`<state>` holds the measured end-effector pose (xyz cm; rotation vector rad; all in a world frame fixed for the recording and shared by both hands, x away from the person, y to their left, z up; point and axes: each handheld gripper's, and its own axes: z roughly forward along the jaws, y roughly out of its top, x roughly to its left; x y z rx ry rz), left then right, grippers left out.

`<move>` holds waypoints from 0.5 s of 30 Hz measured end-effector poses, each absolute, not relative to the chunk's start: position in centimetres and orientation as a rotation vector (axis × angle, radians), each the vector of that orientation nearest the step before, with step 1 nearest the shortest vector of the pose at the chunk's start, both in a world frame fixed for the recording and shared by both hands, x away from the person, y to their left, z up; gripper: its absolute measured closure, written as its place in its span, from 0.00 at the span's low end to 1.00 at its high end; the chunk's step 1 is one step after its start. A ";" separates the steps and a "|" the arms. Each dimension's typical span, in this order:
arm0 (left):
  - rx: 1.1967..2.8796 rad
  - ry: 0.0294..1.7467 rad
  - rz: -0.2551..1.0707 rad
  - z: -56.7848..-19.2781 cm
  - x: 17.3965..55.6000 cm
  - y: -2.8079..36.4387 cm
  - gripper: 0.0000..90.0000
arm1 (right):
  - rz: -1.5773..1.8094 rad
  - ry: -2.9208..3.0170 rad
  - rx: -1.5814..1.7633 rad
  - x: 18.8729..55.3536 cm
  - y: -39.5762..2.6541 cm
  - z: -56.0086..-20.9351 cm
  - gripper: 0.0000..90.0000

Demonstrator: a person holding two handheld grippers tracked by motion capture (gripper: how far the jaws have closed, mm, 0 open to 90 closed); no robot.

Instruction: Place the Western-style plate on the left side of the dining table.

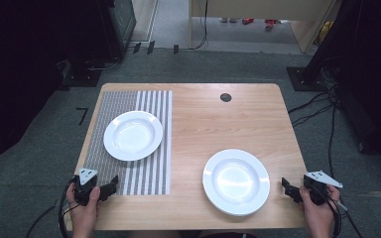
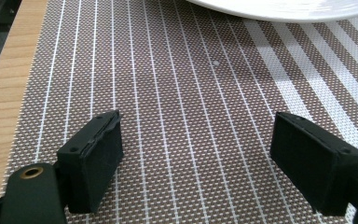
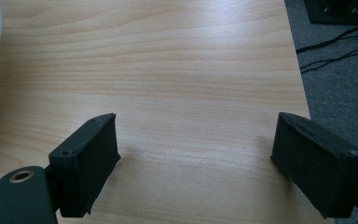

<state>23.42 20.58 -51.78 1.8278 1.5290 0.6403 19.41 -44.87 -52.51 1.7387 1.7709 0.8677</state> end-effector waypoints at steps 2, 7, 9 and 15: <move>1.829 1.529 0.641 -51.8 23.4 20.6 0.19 | 0.848 1.774 1.733 19.4 -44.7 -52.5 0.16; 1.831 1.529 0.642 -51.8 23.4 20.6 0.19 | 0.807 1.784 1.721 19.5 -44.3 -52.6 0.15; 1.831 1.529 0.642 -51.8 23.4 20.5 0.19 | 0.806 1.784 1.720 19.5 -44.3 -52.6 0.15; 1.838 1.529 0.649 -51.8 23.4 20.5 0.19 | 0.807 1.785 1.721 19.5 -44.3 -52.6 0.15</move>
